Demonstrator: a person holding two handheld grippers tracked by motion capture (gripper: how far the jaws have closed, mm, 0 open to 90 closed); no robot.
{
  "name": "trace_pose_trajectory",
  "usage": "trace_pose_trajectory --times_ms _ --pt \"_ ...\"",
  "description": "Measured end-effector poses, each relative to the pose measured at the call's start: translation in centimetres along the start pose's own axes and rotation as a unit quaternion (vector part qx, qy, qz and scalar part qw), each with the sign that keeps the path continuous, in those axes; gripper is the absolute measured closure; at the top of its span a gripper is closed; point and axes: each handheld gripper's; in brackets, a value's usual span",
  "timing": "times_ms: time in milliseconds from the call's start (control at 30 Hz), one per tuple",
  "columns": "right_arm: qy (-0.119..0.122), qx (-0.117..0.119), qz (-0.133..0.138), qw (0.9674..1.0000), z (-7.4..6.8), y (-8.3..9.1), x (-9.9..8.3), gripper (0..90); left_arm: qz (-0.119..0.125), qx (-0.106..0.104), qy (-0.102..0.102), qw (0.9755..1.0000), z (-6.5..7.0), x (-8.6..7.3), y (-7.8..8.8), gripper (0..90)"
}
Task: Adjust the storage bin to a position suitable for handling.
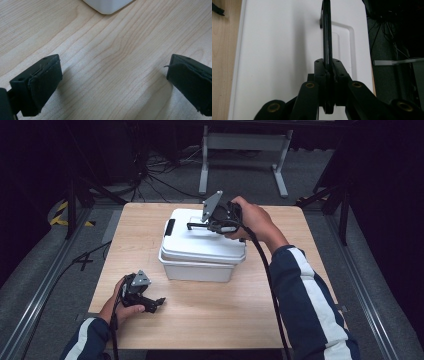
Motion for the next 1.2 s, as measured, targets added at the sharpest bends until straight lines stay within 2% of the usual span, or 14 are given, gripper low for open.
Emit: trace_pose_trajectory --times_ms 533,700,900,1200 --pt "-0.011 -0.008 0.002 0.9999 -0.1 2.6 -3.4 84.4 0.001 -0.001 0.001 1.0000 0.0 0.0 0.0 0.5" --pt "-0.029 -0.014 0.001 0.9995 -0.4 3.6 -5.0 84.4 0.001 0.000 0.001 1.0000 0.0 0.0 0.0 0.6" --pt "-0.041 -0.020 0.010 0.9989 -0.6 4.6 -7.2 84.4 0.003 0.001 0.001 1.0000 0.0 0.0 0.0 0.6" --pt "-0.056 -0.032 0.003 0.9979 -0.9 6.1 -10.2 84.4 0.005 0.001 0.004 1.0000 0.1 -0.1 -0.1 0.6"
Point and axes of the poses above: each handheld gripper's, and its own axes: y roughly backward along the jaws, x roughly out of its top, z roughly to its right, and after that the axes turned 2 degrees about y, right-handed
